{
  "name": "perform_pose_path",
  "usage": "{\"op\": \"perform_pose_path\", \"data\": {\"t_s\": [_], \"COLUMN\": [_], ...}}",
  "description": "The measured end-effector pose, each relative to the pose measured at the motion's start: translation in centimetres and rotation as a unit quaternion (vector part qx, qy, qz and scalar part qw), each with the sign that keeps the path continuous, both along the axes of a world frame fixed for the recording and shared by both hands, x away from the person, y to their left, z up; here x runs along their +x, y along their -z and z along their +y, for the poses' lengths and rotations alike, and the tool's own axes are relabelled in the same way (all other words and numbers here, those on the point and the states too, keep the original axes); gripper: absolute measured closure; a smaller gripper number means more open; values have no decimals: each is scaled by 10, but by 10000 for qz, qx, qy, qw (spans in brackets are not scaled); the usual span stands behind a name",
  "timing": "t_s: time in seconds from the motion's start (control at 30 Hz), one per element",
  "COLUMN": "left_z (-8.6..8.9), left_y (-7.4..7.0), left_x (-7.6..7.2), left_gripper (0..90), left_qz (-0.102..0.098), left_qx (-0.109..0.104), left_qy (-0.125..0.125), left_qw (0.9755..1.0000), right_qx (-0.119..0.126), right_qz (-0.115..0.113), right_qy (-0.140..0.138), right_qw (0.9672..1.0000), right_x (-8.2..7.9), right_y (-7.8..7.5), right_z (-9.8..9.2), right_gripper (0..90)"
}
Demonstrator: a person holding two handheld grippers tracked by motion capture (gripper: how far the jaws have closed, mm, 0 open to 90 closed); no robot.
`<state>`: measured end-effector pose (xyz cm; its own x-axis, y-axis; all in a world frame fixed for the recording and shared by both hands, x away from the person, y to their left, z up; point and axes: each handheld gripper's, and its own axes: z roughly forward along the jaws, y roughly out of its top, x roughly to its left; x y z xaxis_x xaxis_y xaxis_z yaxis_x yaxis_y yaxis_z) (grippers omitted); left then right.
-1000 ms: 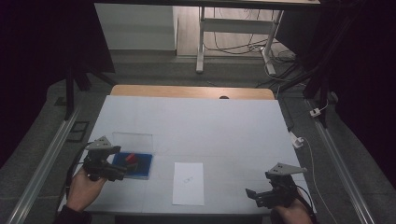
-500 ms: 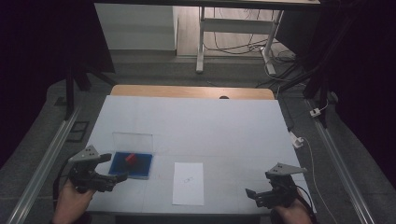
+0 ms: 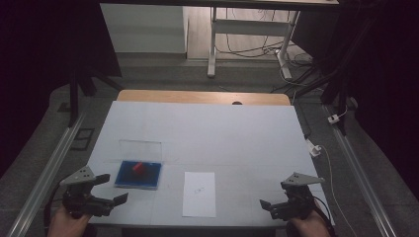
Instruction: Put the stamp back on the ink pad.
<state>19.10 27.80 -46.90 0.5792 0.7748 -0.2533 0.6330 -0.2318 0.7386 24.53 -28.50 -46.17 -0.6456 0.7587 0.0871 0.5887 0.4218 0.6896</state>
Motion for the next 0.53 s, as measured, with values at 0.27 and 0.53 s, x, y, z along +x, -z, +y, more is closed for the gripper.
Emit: {"op": "perform_pose_path", "data": {"t_s": [0.27,0.53], "left_z": [3,8], "left_y": [10,10], "left_x": [-6,-6], "left_gripper": [0,0], "left_qz": [284,294], "left_qx": [367,126], "left_qy": [-154,-266], "left_qw": [9988,9991], "right_qx": [-26,-46], "right_qz": [-8,-13], "right_qy": [10,22], "right_qw": [10000,10000], "right_x": [-1,-2], "right_y": [0,0], "right_z": [0,0], "right_gripper": [0,0]}}
